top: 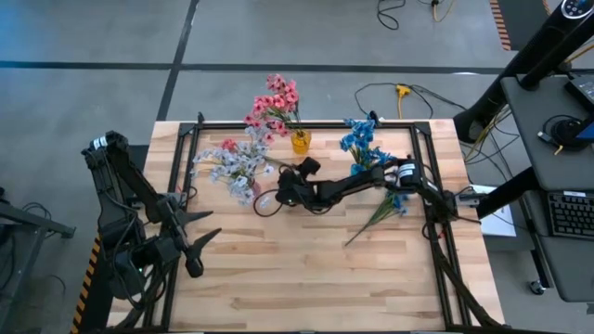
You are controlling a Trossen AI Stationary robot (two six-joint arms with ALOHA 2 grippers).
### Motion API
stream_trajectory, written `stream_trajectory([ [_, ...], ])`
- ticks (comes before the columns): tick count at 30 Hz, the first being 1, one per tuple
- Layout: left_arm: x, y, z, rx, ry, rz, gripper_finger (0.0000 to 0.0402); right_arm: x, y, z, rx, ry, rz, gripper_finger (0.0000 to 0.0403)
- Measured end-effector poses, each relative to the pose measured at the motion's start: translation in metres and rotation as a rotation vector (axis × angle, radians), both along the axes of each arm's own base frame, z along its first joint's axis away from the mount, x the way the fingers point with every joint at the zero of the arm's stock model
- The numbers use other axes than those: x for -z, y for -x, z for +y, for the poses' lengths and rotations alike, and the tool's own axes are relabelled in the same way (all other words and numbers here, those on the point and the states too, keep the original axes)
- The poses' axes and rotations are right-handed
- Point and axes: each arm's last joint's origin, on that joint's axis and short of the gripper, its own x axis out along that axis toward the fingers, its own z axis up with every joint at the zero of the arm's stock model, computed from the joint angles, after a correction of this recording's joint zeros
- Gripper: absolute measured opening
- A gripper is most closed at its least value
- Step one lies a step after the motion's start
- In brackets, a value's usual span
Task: Sort flowers into vase by color
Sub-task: Put the pink flowers into the yellow vase
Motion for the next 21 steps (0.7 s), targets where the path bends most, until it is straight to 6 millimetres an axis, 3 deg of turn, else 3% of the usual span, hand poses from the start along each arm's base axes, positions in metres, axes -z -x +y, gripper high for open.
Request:
stream_trajectory([
  [11, 0.000, 0.000, 0.000, 0.000, -0.002, 0.001, 0.0187, 0.005, 0.006, -0.023, 0.071, -0.046, -0.010, 0.0209],
  [21, 0.001, 0.000, 0.000, 0.000, -0.009, 0.004, 0.0187, 0.024, 0.007, -0.034, 0.089, -0.162, -0.051, 0.0209],
])
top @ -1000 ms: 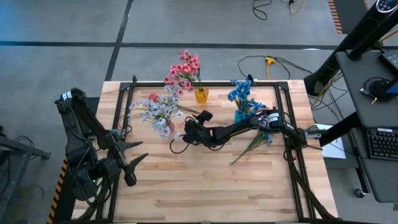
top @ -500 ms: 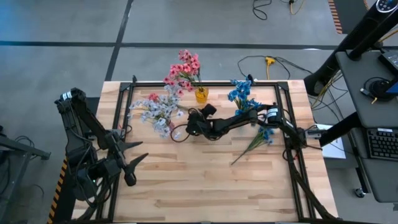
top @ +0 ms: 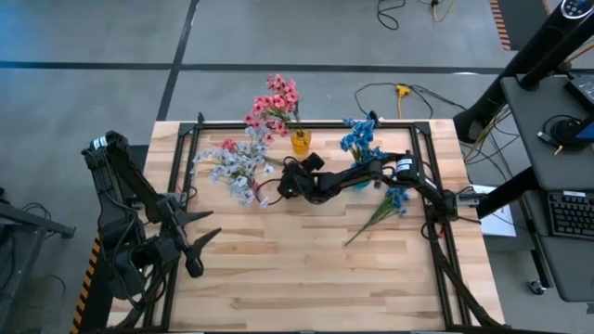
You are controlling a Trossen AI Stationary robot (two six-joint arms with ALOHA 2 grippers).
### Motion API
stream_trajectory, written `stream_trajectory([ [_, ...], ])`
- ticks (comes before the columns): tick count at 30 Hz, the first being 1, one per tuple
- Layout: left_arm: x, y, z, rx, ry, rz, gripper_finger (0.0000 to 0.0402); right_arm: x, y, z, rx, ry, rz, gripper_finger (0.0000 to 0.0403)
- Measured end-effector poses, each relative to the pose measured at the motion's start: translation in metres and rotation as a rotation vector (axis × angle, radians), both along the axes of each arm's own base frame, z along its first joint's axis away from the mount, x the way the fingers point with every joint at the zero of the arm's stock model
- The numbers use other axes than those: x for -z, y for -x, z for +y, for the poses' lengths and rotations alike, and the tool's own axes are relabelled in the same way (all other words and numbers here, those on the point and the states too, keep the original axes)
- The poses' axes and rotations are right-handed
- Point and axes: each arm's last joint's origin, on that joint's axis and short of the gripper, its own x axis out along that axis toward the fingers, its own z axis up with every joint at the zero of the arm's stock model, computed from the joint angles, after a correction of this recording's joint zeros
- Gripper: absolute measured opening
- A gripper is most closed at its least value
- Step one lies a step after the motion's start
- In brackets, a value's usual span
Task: Sort flowers into vase by color
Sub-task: Put the pink flowers into the yellow vase
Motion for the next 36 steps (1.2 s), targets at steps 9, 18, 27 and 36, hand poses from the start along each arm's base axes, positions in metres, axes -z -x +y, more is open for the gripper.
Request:
stream_trajectory([
  [9, 0.000, 0.000, 0.000, 0.000, -0.001, 0.000, 0.0187, 0.005, 0.001, -0.003, 0.011, -0.041, -0.021, 0.0172],
  [18, 0.000, 0.000, 0.000, 0.003, 0.000, 0.002, 0.0187, 0.008, 0.004, -0.005, 0.003, -0.078, 0.013, 0.0083],
  [27, 0.000, 0.000, 0.000, 0.003, 0.000, 0.002, 0.0187, 0.007, 0.007, -0.004, -0.015, -0.130, 0.045, 0.0014],
  [36, 0.000, 0.000, 0.000, 0.003, -0.001, 0.003, 0.0187, -0.009, 0.013, 0.010, -0.038, -0.160, 0.087, 0.0014],
])
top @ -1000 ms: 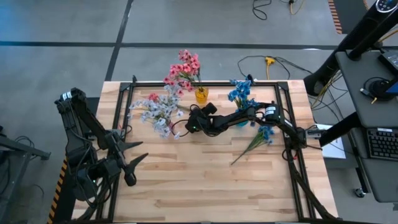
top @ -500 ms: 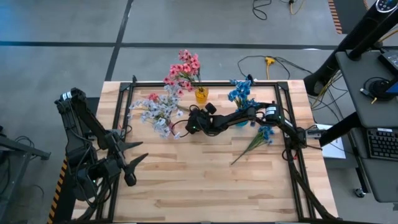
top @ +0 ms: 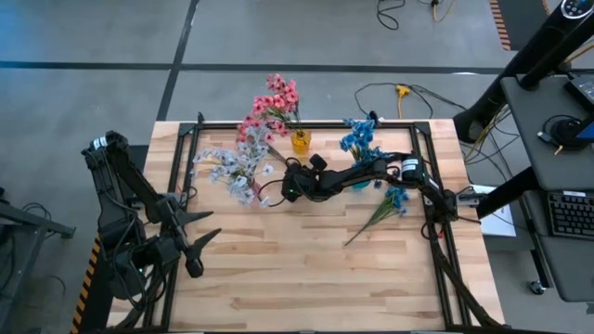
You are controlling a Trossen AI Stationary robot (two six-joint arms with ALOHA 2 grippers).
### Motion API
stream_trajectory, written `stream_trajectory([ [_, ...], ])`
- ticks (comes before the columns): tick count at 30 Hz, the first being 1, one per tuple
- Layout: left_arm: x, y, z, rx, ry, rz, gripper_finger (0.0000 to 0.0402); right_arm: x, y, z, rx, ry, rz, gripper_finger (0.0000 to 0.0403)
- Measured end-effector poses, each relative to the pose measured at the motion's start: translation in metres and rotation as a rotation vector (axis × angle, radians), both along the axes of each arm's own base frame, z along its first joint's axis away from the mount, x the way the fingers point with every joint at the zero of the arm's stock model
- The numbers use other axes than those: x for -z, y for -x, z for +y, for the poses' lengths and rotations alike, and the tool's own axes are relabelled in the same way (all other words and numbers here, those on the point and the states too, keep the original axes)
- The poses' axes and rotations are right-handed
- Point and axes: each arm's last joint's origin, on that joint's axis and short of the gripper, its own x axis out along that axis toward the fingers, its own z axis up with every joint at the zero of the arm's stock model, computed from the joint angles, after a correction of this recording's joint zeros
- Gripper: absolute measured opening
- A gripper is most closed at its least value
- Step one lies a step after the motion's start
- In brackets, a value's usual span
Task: Sort flowers into vase by color
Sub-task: Put the pink flowers into the yellow vase
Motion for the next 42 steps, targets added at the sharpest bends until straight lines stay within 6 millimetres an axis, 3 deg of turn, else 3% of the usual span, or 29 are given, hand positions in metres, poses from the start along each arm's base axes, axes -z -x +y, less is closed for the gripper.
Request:
stream_trajectory([
  [7, 0.000, 0.000, 0.000, 0.000, -0.001, 0.000, 0.0187, -0.005, 0.007, 0.019, -0.002, -0.074, 0.050, 0.0013],
  [13, 0.000, 0.000, 0.000, 0.000, -0.001, 0.000, 0.0187, -0.012, 0.017, 0.047, -0.008, -0.158, 0.114, 0.0013],
  [27, 0.000, 0.000, 0.000, 0.000, 0.000, 0.000, 0.0187, -0.078, 0.049, 0.111, -0.077, -0.284, 0.125, 0.0012],
  [33, 0.000, 0.000, 0.000, 0.000, 0.001, -0.001, 0.0187, -0.097, 0.052, 0.113, -0.163, -0.220, 0.109, 0.0012],
  [42, 0.000, 0.000, 0.000, 0.000, 0.006, -0.003, 0.0187, -0.090, 0.054, 0.107, -0.215, -0.419, 0.144, 0.0021],
])
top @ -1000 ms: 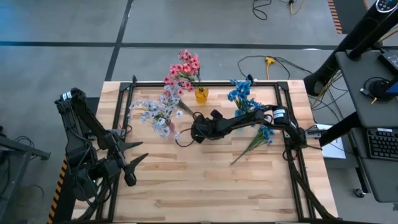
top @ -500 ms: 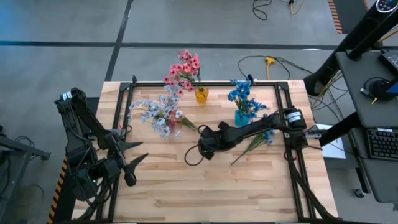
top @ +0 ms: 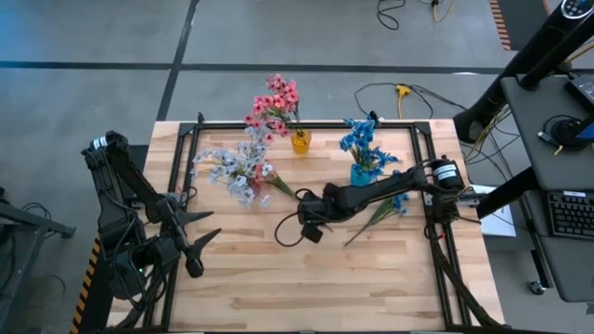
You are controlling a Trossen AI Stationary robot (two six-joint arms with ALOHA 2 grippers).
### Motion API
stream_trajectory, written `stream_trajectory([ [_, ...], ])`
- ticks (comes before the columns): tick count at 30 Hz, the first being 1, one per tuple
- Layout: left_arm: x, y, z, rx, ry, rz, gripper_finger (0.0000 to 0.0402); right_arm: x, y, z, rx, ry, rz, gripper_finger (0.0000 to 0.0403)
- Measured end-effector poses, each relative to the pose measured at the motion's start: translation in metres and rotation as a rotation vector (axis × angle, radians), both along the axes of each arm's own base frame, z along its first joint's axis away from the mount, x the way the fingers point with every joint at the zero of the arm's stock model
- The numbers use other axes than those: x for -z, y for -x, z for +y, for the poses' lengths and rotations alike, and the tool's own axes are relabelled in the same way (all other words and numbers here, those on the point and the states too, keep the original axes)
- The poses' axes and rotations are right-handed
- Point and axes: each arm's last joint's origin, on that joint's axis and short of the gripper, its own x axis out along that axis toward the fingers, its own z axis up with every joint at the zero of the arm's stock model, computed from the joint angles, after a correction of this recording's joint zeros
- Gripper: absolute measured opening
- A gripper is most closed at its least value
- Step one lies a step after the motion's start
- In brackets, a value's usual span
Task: Sort flowers into vase by color
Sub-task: Put the pink flowers into the yellow vase
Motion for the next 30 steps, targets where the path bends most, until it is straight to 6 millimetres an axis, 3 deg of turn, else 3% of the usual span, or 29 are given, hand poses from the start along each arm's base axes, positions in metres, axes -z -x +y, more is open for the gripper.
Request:
stream_trajectory([
  [7, 0.000, 0.000, 0.000, 0.000, 0.000, 0.000, 0.0187, 0.006, -0.003, -0.006, -0.062, 0.021, -0.037, 0.0095],
  [15, 0.000, 0.000, 0.000, 0.000, 0.000, 0.000, 0.0187, 0.022, -0.023, -0.031, -0.264, 0.157, -0.300, 0.0178],
  [25, 0.001, 0.000, 0.000, 0.000, -0.007, 0.003, 0.0187, 0.069, -0.038, -0.060, -0.144, 0.222, -0.298, 0.0206],
  [30, 0.001, 0.000, 0.000, 0.000, -0.007, 0.003, 0.0187, 0.077, -0.041, -0.067, -0.074, 0.189, -0.311, 0.0205],
])
